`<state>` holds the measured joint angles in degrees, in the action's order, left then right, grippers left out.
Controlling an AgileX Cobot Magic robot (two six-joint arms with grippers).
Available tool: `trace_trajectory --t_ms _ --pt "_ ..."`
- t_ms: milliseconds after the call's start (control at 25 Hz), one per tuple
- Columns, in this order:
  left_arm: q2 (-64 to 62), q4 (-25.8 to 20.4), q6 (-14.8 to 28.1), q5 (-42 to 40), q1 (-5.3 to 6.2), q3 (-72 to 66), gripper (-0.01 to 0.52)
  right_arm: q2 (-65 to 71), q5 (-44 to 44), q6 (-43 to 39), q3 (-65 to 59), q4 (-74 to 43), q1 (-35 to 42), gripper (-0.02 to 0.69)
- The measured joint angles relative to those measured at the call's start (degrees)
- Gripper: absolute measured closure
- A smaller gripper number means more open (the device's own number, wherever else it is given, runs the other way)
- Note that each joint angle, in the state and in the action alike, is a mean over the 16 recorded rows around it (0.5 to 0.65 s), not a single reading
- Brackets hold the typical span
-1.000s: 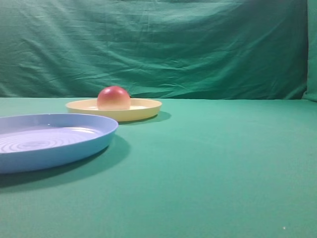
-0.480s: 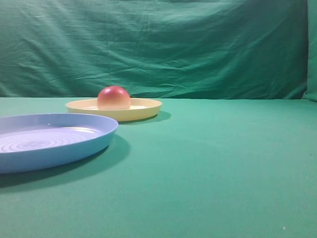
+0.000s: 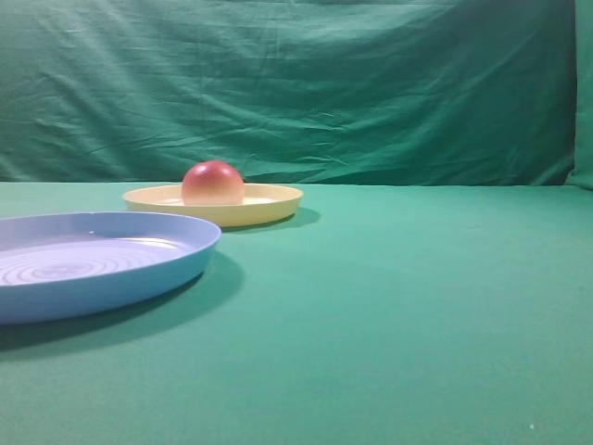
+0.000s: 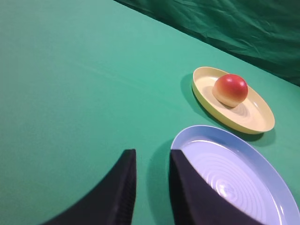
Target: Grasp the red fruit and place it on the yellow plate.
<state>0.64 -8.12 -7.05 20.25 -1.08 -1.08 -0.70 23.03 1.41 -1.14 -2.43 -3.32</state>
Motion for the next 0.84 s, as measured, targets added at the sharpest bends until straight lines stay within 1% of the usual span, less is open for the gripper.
trace_trajectory --t_ms 840 --pt "0.00 0.00 0.00 0.00 0.00 0.00 0.357 0.00 -0.08 0.00 -0.10 0.00 0.00 0.665"
